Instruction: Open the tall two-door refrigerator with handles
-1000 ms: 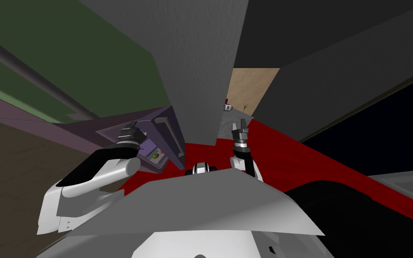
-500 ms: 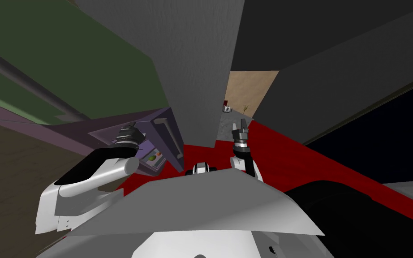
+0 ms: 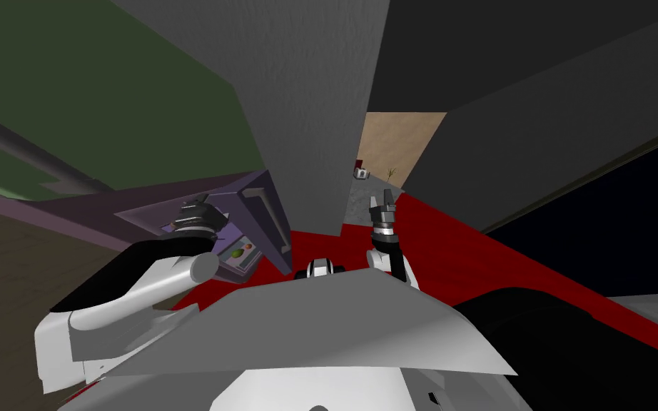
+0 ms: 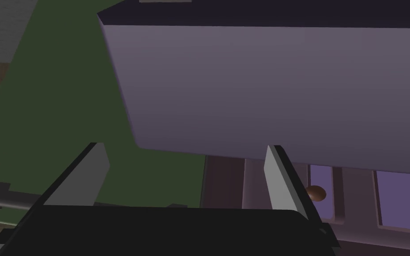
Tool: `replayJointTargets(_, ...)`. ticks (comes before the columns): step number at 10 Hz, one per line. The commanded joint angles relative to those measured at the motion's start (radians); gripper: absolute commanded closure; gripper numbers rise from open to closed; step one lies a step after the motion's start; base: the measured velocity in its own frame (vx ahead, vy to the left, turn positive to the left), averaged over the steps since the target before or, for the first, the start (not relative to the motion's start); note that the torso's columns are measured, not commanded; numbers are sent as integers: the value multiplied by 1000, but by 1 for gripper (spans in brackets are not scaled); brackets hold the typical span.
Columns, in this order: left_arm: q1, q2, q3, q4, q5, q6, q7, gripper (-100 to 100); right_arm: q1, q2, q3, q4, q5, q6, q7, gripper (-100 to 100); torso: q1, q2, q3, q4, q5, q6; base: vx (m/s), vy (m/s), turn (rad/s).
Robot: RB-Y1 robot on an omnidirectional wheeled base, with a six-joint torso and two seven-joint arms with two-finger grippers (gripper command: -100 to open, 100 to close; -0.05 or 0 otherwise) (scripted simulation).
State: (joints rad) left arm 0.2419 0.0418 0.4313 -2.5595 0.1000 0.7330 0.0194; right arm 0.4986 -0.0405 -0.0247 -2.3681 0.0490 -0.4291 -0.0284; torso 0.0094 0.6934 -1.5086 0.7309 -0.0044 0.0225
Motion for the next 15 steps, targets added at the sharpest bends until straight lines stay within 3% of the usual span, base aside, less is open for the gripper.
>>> replayJointTargets(1,-24,-16,5,-41,6,-16,2,-100,0,0,0,0,0,0,0,0,-3,2,1,2,-3,0,-14,-8,-14)
replayJointTargets(4,-24,-28,6,-56,6,-15,2,-100,0,0,0,0,0,0,0,0,-5,5,3,3,-3,-3,-3,5,-3)
replayJointTargets(5,-1,-45,0,-37,-5,6,-2,-100,0,0,0,0,0,0,0,0,-6,5,2,4,-5,-2,-34,-15,83)
replayJointTargets(6,-16,-37,24,-51,-2,41,3,-100,0,0,0,0,0,0,0,0,-7,10,7,1,0,-7,0,8,77)
replayJointTargets(8,-6,-40,29,-48,-1,51,3,-100,0,0,0,0,0,0,0,0,1,13,10,1,3,-8,21,10,66)
replayJointTargets(9,-9,-41,15,-46,-4,28,1,100,0,0,0,0,0,0,0,0,-2,16,13,-1,6,-9,-39,-17,-52)
replayJointTargets(12,16,-55,6,-36,-9,32,-3,100,0,0,0,0,0,0,0,0,-10,21,14,6,-3,-10,-38,-13,-7)
replayJointTargets(13,6,-56,30,-37,-29,46,7,100,0,0,0,0,0,0,0,0,-11,26,18,7,-3,-13,49,-214,175)
replayJointTargets(14,6,-56,30,-37,-29,46,7,100,0,0,0,0,0,0,0,0,-22,29,21,6,-3,-18,110,-223,123)
replayJointTargets(15,-3,-55,43,-39,-39,52,12,100,0,0,0,0,0,0,0,0,-18,34,25,5,-1,-17,143,-214,105)
